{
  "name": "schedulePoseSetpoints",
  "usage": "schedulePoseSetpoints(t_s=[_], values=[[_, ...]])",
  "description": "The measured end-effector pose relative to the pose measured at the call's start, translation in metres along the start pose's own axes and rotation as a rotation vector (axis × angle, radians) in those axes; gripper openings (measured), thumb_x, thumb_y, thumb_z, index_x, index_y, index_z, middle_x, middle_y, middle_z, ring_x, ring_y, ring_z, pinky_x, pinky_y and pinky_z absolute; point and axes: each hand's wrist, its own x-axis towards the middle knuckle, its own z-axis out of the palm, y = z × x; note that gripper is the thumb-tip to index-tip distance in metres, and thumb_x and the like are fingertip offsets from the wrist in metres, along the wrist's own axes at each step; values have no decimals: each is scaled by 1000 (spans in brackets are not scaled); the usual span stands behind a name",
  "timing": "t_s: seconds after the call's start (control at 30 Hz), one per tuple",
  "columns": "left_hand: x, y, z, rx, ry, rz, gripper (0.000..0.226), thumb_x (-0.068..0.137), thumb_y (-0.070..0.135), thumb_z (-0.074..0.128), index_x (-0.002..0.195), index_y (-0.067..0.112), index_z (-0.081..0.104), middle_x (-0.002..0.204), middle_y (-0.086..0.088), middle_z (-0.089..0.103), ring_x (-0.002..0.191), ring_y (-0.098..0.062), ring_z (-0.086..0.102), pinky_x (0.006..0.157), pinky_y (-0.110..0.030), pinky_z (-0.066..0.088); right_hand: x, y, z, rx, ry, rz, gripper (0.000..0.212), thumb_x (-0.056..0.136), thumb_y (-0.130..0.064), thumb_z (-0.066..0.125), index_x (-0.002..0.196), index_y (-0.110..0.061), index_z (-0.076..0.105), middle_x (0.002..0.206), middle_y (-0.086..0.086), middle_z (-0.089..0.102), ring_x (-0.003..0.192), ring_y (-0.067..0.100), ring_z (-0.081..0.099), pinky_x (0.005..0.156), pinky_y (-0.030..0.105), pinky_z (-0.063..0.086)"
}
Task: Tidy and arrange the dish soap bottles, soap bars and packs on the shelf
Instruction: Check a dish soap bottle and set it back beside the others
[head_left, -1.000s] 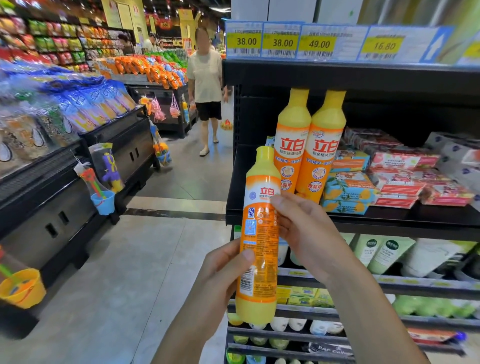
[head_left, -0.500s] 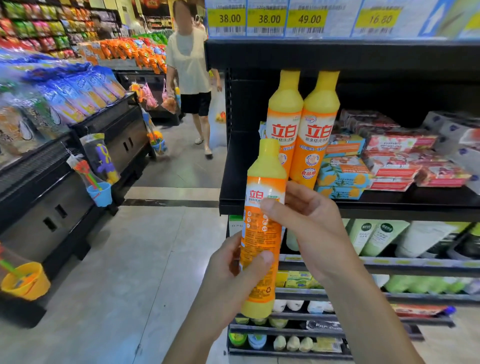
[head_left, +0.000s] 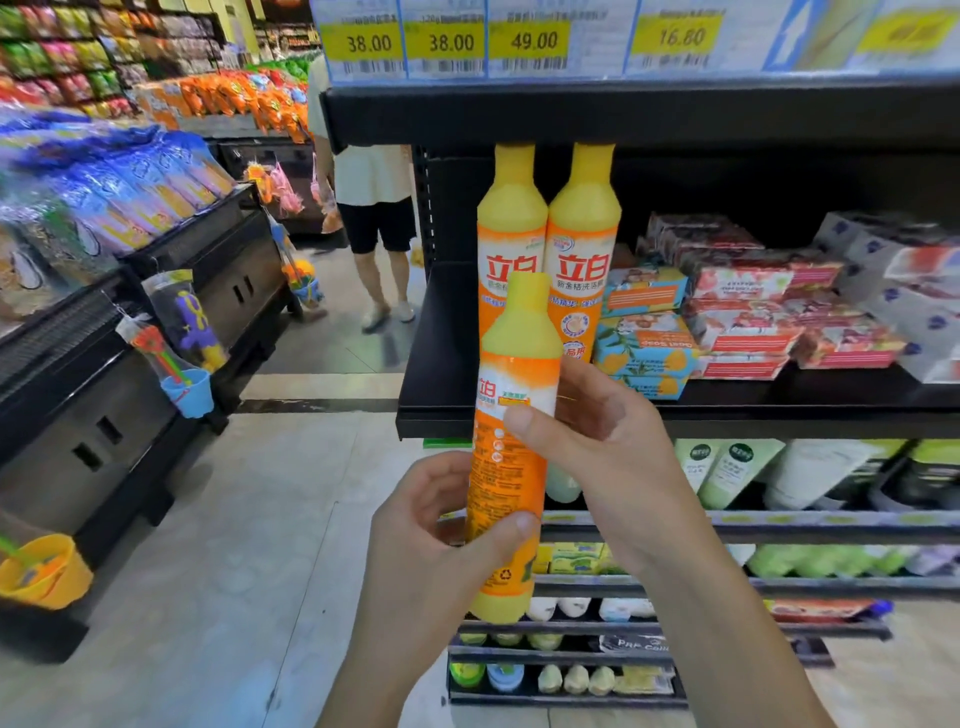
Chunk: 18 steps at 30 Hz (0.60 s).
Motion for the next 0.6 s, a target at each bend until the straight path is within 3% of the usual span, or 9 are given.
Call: schedulePoseSetpoints(t_s=[0.13,0.23,0.3,0.4,0.6], values=[[2,0,0,-124,-89,-43,63,59,49,83,117,27,71,109,6,78,104,-15,74,89,-40,58,3,-2,-10,73,-124,41,45,87,-27,72,131,-19,67,126,0,72,122,19,66,102,41,52],[2,-1,1,-210,-174,-88,62,65,44,81,122,21,72,114,-3,77,106,-23,74,82,-33,61,4,-3,-13,112,-183,79,38,94,-24,70,131,-15,67,124,4,73,117,21,68,96,36,54],[0,-1,3,-232,-206,-105,57,69,43,79,122,20,73,116,-7,77,107,-26,74,81,-33,61,4,-2,-14,132,-183,86,39,90,-24,67,128,-15,68,120,6,74,112,21,70,90,33,56],[-1,-2,6,-250,-229,-114,48,73,42,76,118,24,76,117,-9,76,107,-27,73,83,-32,60,4,-1,-17,135,-155,68,40,86,-21,77,125,-15,70,118,6,76,111,23,71,86,32,57],[-5,-6,13,-243,-238,-129,60,74,48,70,127,21,68,120,-7,75,110,-28,72,92,-43,59,2,3,-20,152,-81,73,51,72,-20,84,121,-15,71,114,7,76,110,28,71,93,44,59]])
